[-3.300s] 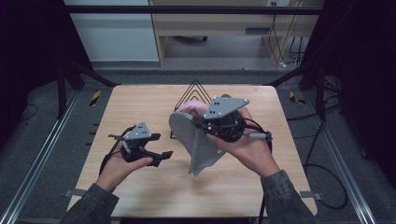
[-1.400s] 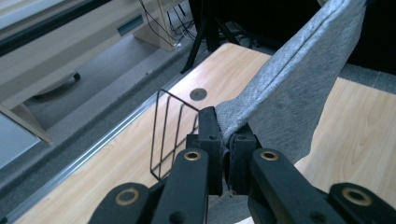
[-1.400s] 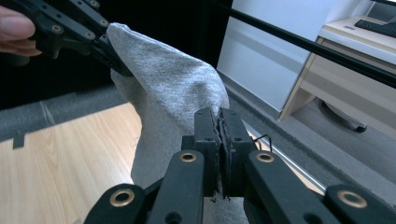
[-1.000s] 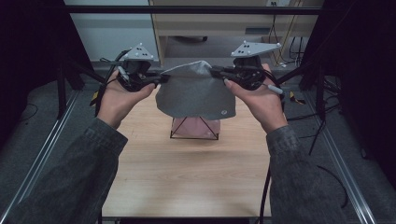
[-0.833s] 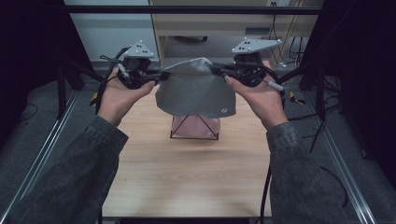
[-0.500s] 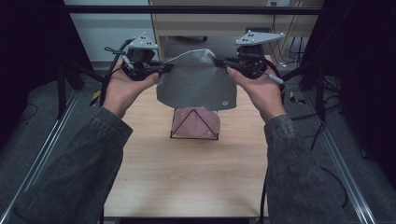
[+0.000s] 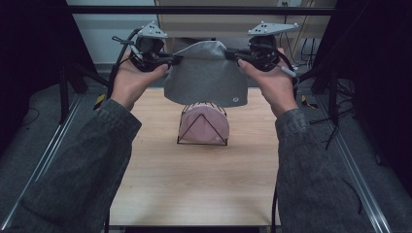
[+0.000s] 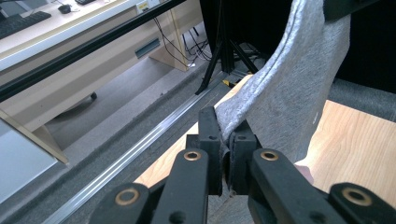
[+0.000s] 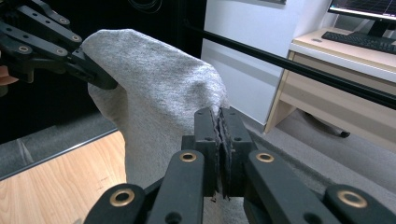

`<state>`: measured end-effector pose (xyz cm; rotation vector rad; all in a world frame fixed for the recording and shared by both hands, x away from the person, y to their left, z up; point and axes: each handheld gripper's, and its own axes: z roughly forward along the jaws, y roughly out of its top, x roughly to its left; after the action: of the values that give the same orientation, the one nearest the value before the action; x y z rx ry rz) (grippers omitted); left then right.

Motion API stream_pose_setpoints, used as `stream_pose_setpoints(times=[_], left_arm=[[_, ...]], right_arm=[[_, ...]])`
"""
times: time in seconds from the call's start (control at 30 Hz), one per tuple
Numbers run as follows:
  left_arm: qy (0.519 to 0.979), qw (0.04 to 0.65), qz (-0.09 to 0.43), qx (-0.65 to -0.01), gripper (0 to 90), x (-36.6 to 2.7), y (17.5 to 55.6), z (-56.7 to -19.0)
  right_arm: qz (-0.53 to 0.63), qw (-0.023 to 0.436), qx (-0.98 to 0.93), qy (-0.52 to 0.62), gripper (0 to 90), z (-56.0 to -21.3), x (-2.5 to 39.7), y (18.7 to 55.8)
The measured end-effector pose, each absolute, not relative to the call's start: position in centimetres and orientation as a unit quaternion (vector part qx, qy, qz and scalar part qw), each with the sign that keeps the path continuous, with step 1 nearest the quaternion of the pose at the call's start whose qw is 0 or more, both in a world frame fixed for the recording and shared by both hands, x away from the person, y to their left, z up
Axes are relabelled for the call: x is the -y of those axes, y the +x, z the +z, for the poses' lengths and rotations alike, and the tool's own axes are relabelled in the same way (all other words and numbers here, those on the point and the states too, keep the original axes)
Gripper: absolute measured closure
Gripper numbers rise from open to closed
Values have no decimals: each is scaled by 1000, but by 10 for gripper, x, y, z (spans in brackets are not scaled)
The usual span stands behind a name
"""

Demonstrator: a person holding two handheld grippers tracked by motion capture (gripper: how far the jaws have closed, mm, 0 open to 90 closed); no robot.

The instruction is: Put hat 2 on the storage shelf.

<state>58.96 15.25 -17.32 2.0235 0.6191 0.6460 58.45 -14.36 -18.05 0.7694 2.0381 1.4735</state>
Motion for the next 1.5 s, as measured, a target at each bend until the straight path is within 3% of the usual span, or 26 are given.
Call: stream_pose_setpoints(times=[1.5], left_arm=[[816,448,258,-259,869,-146,634,-189]], right_arm=[[532,243,-746,319,873,-203,145,639]])
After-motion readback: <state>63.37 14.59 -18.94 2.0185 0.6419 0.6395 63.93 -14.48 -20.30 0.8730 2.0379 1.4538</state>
